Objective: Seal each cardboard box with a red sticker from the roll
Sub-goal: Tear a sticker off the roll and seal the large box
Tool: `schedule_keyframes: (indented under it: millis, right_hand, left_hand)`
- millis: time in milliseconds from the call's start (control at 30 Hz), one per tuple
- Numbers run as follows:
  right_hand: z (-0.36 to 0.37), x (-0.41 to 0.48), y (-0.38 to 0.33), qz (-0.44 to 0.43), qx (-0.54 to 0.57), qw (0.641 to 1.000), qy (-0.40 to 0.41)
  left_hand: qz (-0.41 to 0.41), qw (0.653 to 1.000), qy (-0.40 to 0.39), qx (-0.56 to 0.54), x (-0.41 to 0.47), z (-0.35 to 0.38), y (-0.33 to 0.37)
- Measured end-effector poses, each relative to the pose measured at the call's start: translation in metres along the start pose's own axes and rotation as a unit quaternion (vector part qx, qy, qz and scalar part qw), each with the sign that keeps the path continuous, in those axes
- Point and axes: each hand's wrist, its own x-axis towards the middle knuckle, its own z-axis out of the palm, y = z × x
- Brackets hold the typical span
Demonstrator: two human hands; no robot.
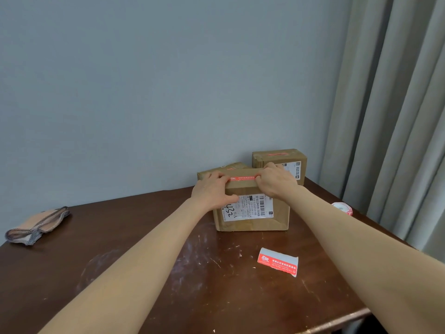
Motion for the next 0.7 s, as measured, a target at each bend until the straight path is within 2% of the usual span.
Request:
schedule_keyframes:
  millis: [167,700]
  right_hand:
    - [-0.0014,-0.0065,0.0021,-0.024,0.014,0.998,0.048]
    - [0.0057,-0.007,0.0054,-0.006,0.015,0.999,0.044]
  left_hand:
    - [0.019,0.998,0.064,-0.003,-0.0059,0.0008,-0.0002]
    - [0.005,0.999,0.054,-0.004,-0.0091,0.001,0.0002]
